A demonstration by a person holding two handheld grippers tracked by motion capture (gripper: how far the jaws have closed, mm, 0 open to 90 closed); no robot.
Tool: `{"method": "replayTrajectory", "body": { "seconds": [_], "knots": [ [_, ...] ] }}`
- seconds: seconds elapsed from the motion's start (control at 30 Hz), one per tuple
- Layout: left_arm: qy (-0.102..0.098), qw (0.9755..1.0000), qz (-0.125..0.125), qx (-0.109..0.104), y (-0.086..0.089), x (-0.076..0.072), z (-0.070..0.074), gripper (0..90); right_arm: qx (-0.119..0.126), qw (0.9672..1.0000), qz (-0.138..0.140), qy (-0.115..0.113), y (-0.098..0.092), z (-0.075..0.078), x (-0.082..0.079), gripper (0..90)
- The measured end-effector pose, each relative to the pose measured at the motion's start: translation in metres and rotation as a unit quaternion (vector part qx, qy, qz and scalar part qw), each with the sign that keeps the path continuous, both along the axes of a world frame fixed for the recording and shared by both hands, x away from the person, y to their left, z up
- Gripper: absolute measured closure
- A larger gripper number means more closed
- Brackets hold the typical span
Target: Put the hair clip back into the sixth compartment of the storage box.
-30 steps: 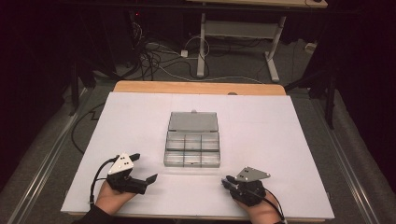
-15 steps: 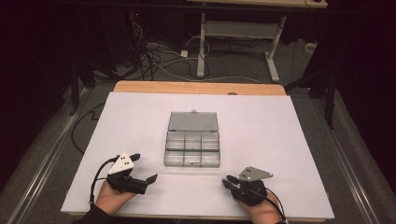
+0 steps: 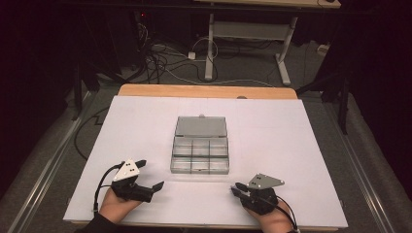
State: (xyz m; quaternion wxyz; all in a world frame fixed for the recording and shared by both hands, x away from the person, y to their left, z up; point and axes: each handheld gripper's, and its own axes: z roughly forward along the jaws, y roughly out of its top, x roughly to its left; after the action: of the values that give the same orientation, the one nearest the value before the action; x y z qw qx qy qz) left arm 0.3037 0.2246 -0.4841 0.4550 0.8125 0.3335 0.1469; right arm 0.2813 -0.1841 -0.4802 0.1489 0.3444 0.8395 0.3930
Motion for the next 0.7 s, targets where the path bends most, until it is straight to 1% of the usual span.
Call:
{"method": "replayTrajectory", "body": {
  "seconds": [0.33, 0.7],
  "knots": [
    [0.001, 1.0, -0.001, 0.001, -0.0002, 0.0001, 0.0, 0.0, 0.005, 1.0, 0.003, 0.001, -0.0002, 0.0011, 0.0005, 74.0],
    [0.001, 1.0, -0.001, 0.001, -0.0001, 0.0002, 0.0, 0.0, 0.011, 0.9999, 0.007, -0.01, -0.0003, 0.0089, -0.0018, 74.0]
  ]
}}
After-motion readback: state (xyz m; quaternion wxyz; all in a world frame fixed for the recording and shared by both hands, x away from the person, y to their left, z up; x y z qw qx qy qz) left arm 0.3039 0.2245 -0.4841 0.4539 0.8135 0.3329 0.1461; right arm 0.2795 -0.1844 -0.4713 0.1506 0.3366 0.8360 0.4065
